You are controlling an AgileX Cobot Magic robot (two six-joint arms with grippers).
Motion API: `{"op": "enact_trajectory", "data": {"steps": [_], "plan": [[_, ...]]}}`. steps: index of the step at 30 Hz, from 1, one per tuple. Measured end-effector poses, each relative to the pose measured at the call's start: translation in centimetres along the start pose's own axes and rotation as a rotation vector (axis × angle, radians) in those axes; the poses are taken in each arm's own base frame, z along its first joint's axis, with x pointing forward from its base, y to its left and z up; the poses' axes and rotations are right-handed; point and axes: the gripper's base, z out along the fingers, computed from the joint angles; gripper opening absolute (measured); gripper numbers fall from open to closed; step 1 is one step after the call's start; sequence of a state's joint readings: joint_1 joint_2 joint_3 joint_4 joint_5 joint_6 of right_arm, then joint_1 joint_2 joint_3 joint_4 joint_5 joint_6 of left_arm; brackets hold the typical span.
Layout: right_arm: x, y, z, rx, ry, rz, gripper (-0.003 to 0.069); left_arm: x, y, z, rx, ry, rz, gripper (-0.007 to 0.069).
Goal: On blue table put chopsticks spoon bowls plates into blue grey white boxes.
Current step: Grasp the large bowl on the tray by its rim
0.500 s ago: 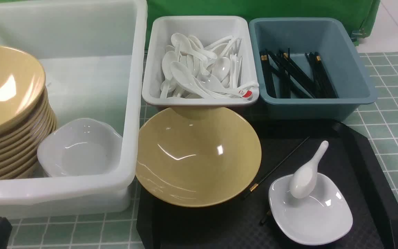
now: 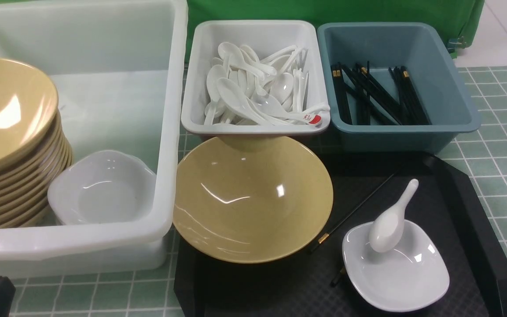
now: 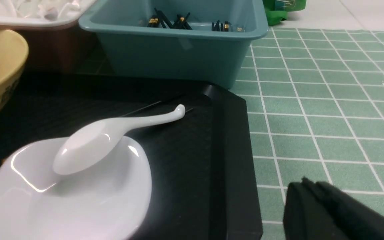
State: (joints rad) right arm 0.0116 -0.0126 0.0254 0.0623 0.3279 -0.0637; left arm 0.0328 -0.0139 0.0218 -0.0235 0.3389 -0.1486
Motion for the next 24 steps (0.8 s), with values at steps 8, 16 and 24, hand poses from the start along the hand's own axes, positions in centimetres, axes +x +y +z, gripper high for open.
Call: {"op": "enact_trajectory", "data": {"steps": [8,16,24], "plan": [[0.00,0.00,0.00,0.000,0.000,0.000,0.0067,-0.03,0.05,0.00,-0.005,-0.003,0.027,0.0001],[0.00,0.00,0.00,0.000,0.000,0.000,0.0076,-0.11,0.16,0.00,-0.018,-0.011,0.085,0.0001],[-0.12,-0.01,0.00,0.001,-0.013,0.000,0.0078,-0.29,0.12,0.03,-0.013,-0.040,0.085,0.0001]]}}
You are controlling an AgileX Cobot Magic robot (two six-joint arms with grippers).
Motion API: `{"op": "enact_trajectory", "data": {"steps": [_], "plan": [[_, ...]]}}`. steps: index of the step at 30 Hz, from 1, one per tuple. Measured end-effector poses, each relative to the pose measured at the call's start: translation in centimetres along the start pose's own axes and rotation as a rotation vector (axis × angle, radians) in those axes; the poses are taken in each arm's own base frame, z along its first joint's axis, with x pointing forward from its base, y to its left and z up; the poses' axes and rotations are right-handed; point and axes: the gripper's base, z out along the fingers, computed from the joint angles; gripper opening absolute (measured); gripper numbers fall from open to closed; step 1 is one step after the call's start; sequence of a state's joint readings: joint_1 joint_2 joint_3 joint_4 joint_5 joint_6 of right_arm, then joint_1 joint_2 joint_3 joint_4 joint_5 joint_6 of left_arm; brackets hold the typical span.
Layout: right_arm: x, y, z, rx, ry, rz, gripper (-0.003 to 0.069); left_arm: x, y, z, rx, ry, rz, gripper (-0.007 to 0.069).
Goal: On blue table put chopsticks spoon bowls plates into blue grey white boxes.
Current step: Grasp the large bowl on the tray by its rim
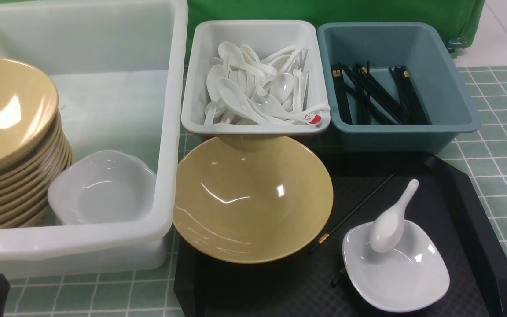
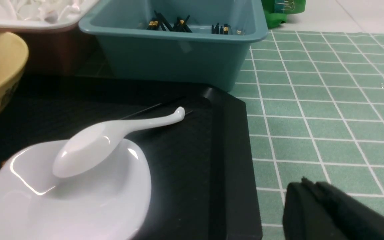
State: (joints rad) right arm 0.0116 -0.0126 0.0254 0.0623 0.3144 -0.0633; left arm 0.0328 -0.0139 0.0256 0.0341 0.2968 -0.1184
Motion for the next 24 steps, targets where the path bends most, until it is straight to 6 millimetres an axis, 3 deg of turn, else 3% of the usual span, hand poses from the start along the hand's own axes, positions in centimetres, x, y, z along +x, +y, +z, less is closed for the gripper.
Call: {"op": "enact_trajectory", "data": {"steps": [6,9,14,18,24], "plan": [[-1.7,-0.1,-0.1,0.012,-0.201,0.006,0.0086,-1.6,-0.2,-0.1,0.026,-0.177,-0.023,0.0001],[-4.0,-0.3,-0.9,0.029,-0.470,0.006,0.0090,-3.7,-0.4,-0.8,0.052,-0.422,-0.023,0.0001],[-5.6,-0.4,-2.0,0.029,-0.674,0.040,0.0095,-5.5,-0.6,-1.9,0.076,-0.649,-0.024,0.0001],[-6.7,-0.4,-3.0,-0.064,-0.843,0.262,0.0099,-7.1,-0.7,-3.4,0.115,-0.889,-0.051,0.0001],[-7.4,-0.5,-3.6,-0.124,-0.902,0.372,0.0095,-8.5,-0.9,-4.8,0.181,-1.035,-0.129,0.0001]]}}
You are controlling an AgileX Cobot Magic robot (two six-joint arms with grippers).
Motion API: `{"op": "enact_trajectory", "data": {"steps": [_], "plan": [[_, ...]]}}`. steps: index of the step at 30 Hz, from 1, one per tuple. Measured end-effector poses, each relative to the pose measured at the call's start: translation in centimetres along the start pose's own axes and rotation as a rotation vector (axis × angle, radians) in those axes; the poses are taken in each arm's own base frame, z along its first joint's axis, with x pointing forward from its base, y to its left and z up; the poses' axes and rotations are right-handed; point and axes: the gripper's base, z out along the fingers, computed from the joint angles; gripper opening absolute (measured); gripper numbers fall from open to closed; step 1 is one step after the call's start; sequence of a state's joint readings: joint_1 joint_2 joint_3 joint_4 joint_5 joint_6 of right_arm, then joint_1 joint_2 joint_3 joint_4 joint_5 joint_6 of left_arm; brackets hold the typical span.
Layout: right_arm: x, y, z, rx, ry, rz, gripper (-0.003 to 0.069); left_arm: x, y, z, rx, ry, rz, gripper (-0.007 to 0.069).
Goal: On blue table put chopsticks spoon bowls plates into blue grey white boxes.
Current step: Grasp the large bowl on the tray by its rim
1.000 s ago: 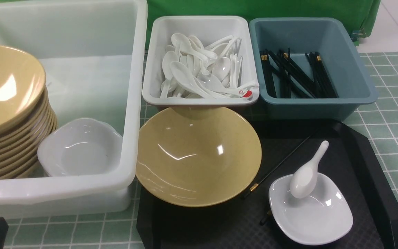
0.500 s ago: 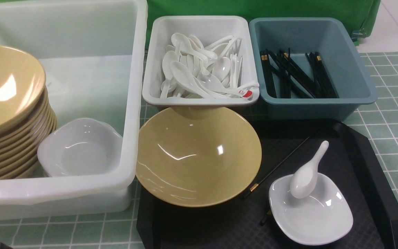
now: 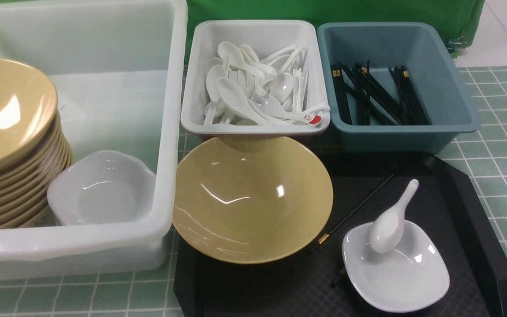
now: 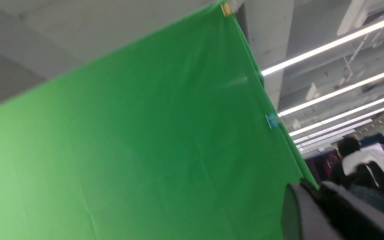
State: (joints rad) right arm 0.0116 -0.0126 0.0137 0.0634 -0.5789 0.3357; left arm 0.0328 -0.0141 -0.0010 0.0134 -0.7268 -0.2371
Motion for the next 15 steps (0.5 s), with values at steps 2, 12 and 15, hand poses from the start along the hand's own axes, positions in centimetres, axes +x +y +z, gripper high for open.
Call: {"op": "enact_trajectory", "data": {"steps": [2,12,15], "plan": [[-1.5,0.7,0.7,-0.008,-0.014,-0.039,0.0082,-1.9,-0.5,1.2,0.012,-0.019,-0.011,0.0001],[-7.7,3.8,6.3,0.020,0.317,-0.411,0.0043,-7.3,-1.6,11.6,-0.084,0.359,0.015,0.0001],[-5.6,3.0,7.0,0.042,0.513,-0.437,0.0043,-4.3,-0.8,13.0,-0.150,0.538,-0.055,0.0001]]}}
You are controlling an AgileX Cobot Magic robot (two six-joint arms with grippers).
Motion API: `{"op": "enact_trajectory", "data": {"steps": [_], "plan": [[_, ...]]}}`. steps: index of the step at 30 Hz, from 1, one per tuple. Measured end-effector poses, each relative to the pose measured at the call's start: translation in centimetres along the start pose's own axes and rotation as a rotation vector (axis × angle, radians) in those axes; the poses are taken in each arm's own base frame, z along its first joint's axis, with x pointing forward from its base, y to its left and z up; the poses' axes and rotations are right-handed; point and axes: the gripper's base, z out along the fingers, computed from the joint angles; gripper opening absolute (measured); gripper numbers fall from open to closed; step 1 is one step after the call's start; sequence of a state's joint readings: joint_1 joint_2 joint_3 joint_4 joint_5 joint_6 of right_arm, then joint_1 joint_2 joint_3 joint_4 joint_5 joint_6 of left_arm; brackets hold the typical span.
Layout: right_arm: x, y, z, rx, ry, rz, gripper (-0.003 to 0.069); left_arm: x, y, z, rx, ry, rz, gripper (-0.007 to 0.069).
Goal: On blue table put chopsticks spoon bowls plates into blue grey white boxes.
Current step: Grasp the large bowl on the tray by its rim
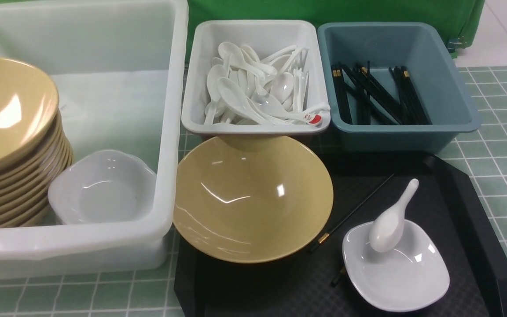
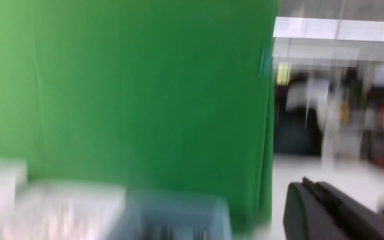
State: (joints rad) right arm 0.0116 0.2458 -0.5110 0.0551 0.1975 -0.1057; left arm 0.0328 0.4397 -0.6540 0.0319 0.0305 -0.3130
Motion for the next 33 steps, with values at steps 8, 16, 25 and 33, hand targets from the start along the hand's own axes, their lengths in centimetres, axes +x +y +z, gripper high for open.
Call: {"op": "enact_trajectory", "data": {"steps": [8,16,25,33], "plan": [[7.1,1.8,3.3,-0.223,0.761,-0.040,0.0043,8.0,0.6,6.0,-0.095,0.760,-0.110,0.0001],[8.8,4.3,4.9,-0.447,0.843,-0.086,0.0043,10.5,-6.9,10.1,0.438,1.136,-0.061,0.0001],[11.6,6.4,4.3,-0.581,0.819,-0.137,0.0043,16.8,-16.0,12.7,0.724,1.379,0.212,0.0001],[11.5,6.7,4.3,-0.600,0.803,-0.139,0.0043,26.7,-19.1,14.6,0.542,1.548,0.559,0.0004]]}}
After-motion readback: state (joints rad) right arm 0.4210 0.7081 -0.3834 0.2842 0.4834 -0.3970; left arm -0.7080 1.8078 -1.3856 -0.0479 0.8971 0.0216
